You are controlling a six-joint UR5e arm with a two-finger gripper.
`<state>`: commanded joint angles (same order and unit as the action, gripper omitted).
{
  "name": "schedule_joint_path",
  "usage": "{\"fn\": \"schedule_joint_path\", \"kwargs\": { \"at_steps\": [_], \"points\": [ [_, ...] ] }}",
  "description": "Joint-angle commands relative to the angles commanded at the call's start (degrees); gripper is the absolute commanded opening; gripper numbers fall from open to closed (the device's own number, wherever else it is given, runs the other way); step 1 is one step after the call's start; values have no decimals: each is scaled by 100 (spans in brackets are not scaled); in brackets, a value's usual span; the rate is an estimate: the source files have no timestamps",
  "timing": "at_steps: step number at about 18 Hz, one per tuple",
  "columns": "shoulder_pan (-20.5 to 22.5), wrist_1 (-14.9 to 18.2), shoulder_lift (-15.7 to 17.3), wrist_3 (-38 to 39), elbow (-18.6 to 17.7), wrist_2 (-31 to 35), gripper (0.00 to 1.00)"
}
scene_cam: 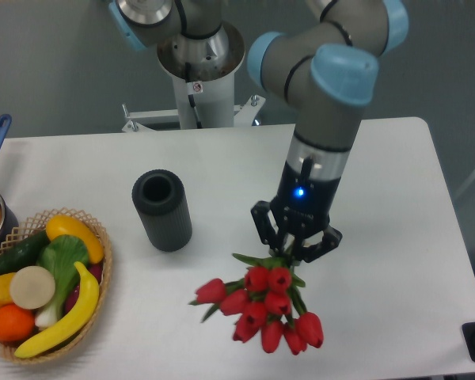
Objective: Insert the flowers into the vase
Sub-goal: 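Swing the held tulips over the black vase and lower stems in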
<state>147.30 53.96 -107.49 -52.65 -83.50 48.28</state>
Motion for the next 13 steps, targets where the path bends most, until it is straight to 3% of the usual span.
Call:
{"fn": "schedule_joint_path", "kwargs": {
  "at_steps": [6,8,10,13],
  "points": [
    [-62,-105,307,473,-123,-1477,0],
    [-9,-385,544,537,-542,-2126,0],
    [262,-781,982,519,-1227,-2821,0],
    [395,-817,1300,510,-1581,-3263,0]
  ]
}}
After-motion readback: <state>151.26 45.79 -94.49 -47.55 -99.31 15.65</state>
